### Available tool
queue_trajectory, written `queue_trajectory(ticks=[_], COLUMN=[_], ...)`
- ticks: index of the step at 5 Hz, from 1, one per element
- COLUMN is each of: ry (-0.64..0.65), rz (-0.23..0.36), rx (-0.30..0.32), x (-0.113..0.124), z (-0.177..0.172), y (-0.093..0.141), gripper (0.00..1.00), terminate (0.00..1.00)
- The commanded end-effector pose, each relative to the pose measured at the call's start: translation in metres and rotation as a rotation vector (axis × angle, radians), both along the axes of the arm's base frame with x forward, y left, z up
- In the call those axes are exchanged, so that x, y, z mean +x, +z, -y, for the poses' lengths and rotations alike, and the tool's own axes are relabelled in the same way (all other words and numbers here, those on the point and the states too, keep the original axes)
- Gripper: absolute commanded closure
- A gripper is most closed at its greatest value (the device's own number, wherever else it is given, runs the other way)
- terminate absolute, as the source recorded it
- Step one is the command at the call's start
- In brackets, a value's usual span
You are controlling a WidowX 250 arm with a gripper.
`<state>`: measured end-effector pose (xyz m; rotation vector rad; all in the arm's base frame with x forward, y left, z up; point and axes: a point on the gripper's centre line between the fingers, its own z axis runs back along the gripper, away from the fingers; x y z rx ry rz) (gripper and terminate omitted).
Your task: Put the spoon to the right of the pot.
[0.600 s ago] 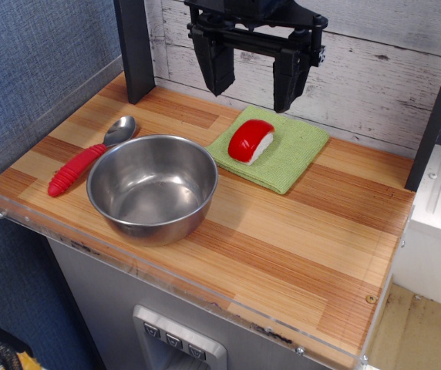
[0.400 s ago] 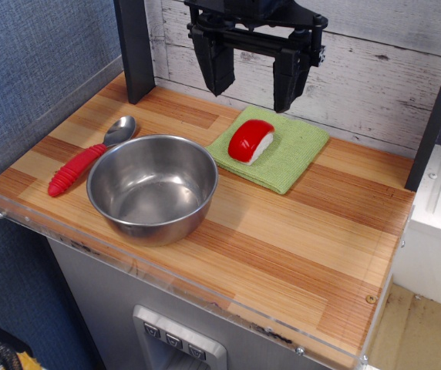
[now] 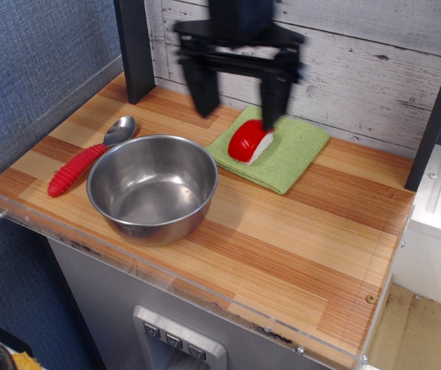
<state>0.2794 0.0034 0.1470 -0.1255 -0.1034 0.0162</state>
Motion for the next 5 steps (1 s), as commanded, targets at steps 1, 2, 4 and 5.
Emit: queue_trajectory(ticks=[1,2,4,5], ry=[0.094,0.065,0.034,0.07], rz=[0.113,0.159,0.159,0.119], rx=[0.105,0.184,0.214,0.191], x=[-0.011,-0.002,0.005,0.001], z=[-0.078,-0.127,-0.192,-0.205], y=[0.025,0.015,-0.034,-0.05], gripper=[0.0,0.0,0.0,0.0], terminate=[0.0,0.0,0.0,0.0])
